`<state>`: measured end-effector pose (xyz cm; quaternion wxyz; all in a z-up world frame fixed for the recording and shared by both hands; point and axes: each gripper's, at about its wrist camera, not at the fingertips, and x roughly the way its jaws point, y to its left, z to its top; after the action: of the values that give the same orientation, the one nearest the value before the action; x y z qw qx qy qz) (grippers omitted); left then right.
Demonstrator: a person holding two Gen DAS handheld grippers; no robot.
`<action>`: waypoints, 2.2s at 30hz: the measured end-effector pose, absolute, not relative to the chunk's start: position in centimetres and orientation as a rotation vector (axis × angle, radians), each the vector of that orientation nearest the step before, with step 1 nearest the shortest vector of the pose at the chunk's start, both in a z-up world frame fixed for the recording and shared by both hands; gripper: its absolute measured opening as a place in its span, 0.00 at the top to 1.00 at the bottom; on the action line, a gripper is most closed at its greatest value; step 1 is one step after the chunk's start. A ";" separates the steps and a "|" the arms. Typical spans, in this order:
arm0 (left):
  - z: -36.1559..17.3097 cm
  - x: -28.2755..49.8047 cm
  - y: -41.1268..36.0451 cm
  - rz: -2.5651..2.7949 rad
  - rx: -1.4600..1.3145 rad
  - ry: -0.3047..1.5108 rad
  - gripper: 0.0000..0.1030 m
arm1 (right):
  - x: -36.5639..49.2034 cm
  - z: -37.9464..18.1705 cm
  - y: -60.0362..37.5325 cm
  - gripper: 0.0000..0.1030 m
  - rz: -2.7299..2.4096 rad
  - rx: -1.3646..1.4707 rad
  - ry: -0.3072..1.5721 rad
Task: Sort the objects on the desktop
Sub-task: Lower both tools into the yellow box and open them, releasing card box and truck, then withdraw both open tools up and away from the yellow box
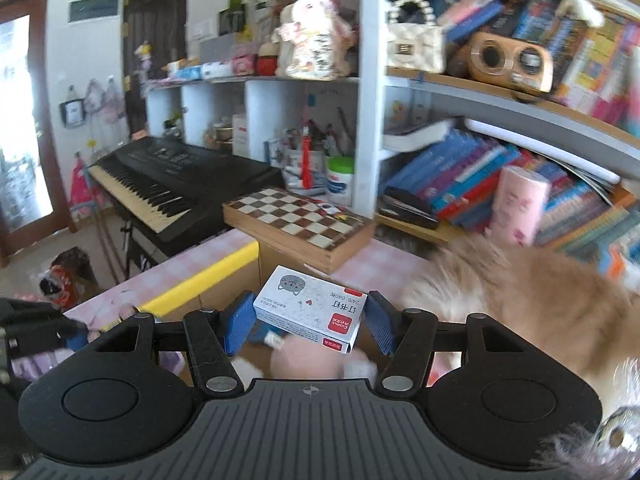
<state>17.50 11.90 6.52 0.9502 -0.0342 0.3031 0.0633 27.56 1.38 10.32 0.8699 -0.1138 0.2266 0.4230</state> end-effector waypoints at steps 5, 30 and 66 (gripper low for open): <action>5.2 20.4 11.6 0.147 -0.048 0.660 0.56 | 30.8 8.4 5.8 0.45 1.021 -0.363 0.508; 0.8 25.7 11.9 0.149 -0.082 0.832 0.56 | 34.9 0.3 17.8 0.45 1.288 -0.815 0.679; 8.7 13.7 10.9 0.155 -0.044 0.493 0.12 | 27.9 11.4 -0.9 0.31 0.814 -0.280 0.517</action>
<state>13.72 10.92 8.66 0.9666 -0.0219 0.2435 0.0767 27.86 -0.89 11.42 0.8766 -0.1342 0.2476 0.3902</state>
